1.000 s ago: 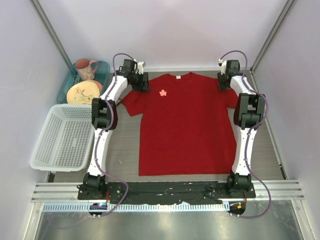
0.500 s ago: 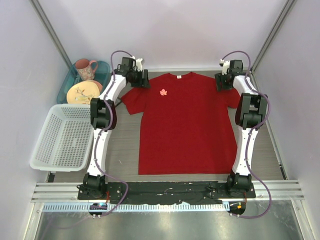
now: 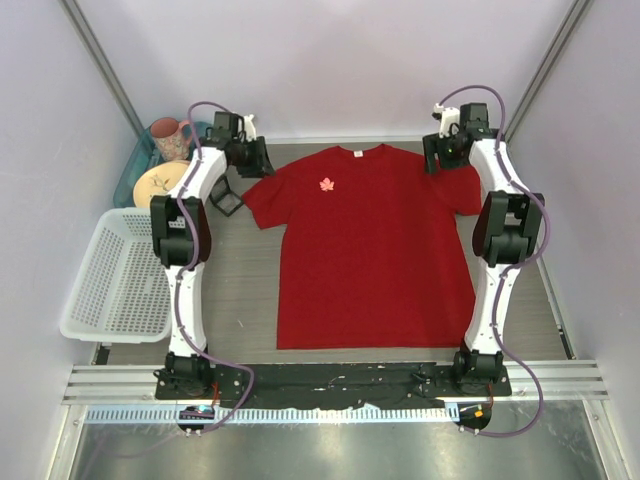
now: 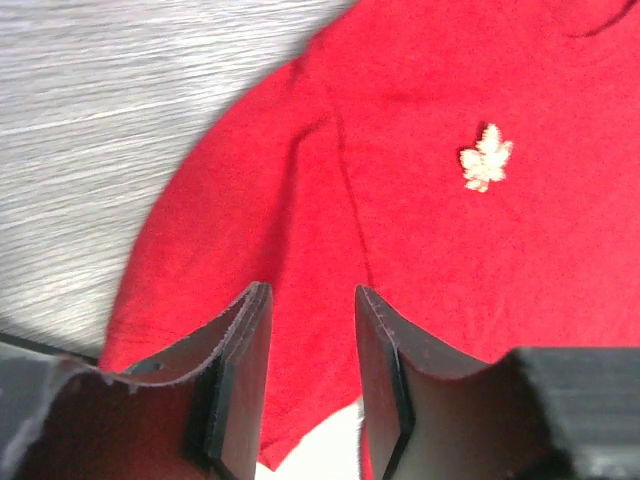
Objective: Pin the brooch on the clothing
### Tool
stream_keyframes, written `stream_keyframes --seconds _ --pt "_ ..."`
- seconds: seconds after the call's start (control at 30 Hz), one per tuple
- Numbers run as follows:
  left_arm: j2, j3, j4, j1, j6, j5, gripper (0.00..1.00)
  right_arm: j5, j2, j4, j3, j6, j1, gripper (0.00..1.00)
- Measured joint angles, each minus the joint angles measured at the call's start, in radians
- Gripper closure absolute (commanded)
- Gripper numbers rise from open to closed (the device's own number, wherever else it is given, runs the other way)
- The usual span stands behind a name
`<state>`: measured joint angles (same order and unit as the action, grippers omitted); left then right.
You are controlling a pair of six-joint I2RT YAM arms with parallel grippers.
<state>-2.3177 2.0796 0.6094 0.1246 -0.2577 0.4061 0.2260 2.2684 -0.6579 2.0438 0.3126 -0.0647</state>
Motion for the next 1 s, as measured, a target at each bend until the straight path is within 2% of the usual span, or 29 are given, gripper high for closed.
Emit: stream_keyframes --seconds 0.23,0.43,0.57,0.8,1.0 --pt "-0.045 -0.001 0.06 -0.024 0.003 -0.059 0.61 0.063 -0.111 -0.072 -0.148 0.011 0.014 0.28" --pt "-0.13 0.048 0.102 -0.019 0.024 -0.136 0.61 0.084 -0.137 -0.111 -0.259 0.019 0.024 0.28" --pt "-0.15 0.09 0.117 -0.019 0.047 -0.182 0.61 0.086 -0.145 -0.123 -0.291 0.023 0.026 0.28" --pt "-0.248 0.262 0.151 -0.019 0.098 -0.229 0.56 0.087 -0.155 -0.131 -0.301 0.025 0.026 0.29" --pt "-0.264 0.294 0.15 -0.019 0.149 -0.25 0.5 0.087 -0.155 -0.136 -0.301 0.026 0.027 0.29"
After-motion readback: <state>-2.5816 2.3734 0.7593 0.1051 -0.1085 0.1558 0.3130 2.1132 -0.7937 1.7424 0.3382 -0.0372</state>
